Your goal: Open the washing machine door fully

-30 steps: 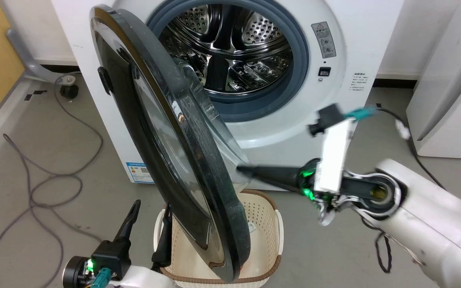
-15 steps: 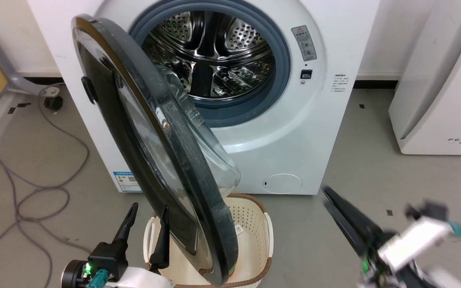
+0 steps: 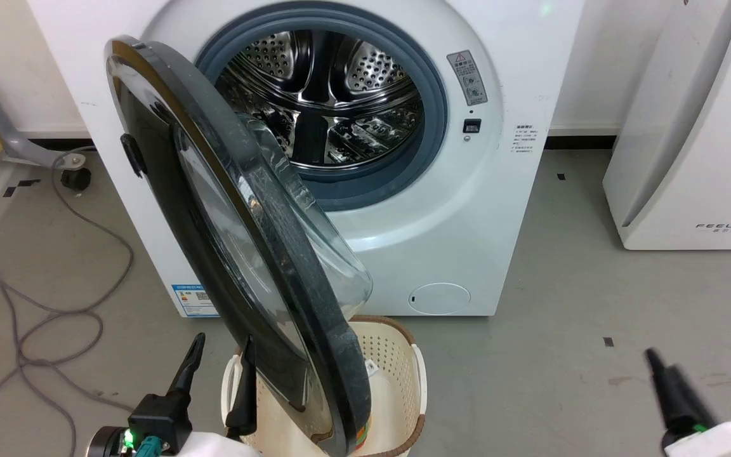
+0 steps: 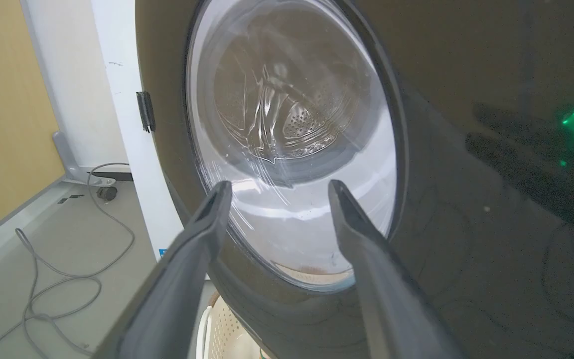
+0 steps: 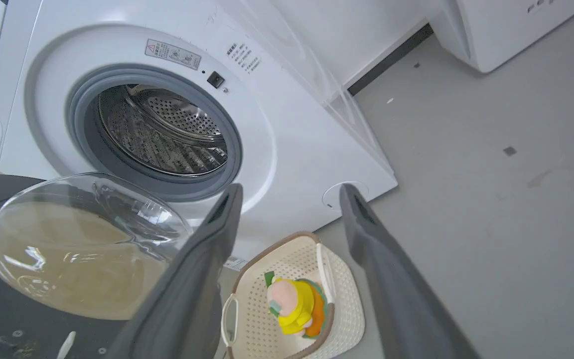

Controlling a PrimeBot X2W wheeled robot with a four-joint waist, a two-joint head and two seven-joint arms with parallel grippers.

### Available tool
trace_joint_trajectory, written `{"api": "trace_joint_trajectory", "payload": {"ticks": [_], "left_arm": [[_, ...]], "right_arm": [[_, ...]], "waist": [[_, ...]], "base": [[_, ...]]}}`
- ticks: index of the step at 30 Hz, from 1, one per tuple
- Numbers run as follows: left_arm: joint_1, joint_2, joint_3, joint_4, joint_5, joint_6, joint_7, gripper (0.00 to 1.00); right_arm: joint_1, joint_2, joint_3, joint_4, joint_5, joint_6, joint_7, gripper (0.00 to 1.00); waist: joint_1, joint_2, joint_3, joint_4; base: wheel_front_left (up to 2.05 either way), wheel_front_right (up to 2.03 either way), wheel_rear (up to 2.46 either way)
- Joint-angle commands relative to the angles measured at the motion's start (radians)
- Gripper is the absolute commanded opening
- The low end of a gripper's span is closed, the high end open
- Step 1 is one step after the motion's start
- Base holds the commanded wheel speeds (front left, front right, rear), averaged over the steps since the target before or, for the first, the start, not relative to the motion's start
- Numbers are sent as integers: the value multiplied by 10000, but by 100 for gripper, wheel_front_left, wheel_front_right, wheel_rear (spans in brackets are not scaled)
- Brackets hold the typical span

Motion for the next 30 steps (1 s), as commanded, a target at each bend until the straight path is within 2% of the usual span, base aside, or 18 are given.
{"api": "trace_joint_trajectory", "payload": {"ticks": [1,4,8,10,13,15,19,30], "left_arm": [[105,34,13,-3,-34,50,-44,100],[119,33,23,-10,-29,50,-44,100],[109,29,25,-13,-45,54,-44,100],[89,28,27,-9,-49,53,-44,100],[65,26,39,4,-51,52,-44,100],[58,26,60,14,-45,60,-44,100],[57,25,102,28,-30,74,-44,100],[-34,78,99,148,120,58,-44,100]], "right_arm": [[91,218,-428,116,-739,10,-40,100],[219,1119,-2447,167,-3876,10,-41,100],[753,2809,-5002,-1346,-8113,10,-42,100],[1098,3644,-5643,-2469,-9758,10,-42,100],[1591,4060,-5839,-4012,-11527,10,162,100],[1932,4119,-5663,-4712,-12167,10,512,100],[2509,4130,-5226,-5233,-12292,10,972,100],[2752,4134,-4586,-4817,-12198,10,1009,100]], "waist": [[0,0,-2,4],[0,0,-5,28],[0,0,15,101],[0,0,38,138],[0,0,69,172],[0,0,85,171],[0,0,116,115],[0,0,162,2]], "base": [[0,0,0],[0,0,0],[0,0,0],[0,0,0],[0,0,0],[0,0,0],[0,0,0],[0,0,0]]}}
